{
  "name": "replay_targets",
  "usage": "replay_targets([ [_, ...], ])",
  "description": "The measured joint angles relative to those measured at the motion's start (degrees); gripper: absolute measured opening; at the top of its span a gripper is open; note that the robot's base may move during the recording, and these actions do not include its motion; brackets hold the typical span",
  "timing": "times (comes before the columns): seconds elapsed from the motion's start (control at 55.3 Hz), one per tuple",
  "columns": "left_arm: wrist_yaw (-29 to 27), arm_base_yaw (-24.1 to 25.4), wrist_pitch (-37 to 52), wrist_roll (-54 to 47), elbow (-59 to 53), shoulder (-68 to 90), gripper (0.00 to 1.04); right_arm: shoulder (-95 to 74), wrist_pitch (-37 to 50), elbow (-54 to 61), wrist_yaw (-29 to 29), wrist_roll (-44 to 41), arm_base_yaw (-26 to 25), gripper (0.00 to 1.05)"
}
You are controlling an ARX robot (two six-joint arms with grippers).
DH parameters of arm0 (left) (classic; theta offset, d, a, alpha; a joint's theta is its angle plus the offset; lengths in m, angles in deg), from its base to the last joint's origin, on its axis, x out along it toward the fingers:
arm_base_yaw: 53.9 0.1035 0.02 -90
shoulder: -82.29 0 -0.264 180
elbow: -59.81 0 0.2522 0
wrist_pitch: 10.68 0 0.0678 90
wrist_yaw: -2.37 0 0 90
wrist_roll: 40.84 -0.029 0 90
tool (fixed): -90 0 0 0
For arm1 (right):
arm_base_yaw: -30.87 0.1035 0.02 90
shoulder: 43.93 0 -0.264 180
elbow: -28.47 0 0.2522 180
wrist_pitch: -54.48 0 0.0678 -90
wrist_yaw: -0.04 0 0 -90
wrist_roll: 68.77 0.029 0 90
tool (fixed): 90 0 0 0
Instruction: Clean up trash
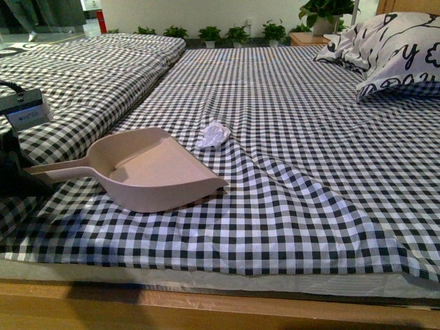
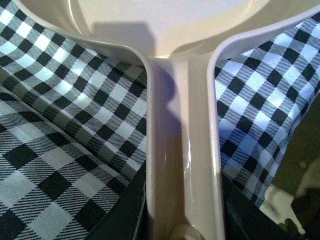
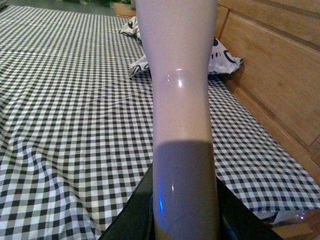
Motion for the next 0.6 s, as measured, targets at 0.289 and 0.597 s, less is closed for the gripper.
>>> replay_targets([
  [0.289,0.0,0.0,0.0,0.0,0.0,0.0,0.27,-1.3,-6.4,-2.1,7.7,2.8,-2.2,0.19],
  [0.597,-0.2,0.0,0.0,-0.1,0.0,0.0,0.27,-29.4,1.4,-13.2,40.2,3.4,-16.1,0.19],
])
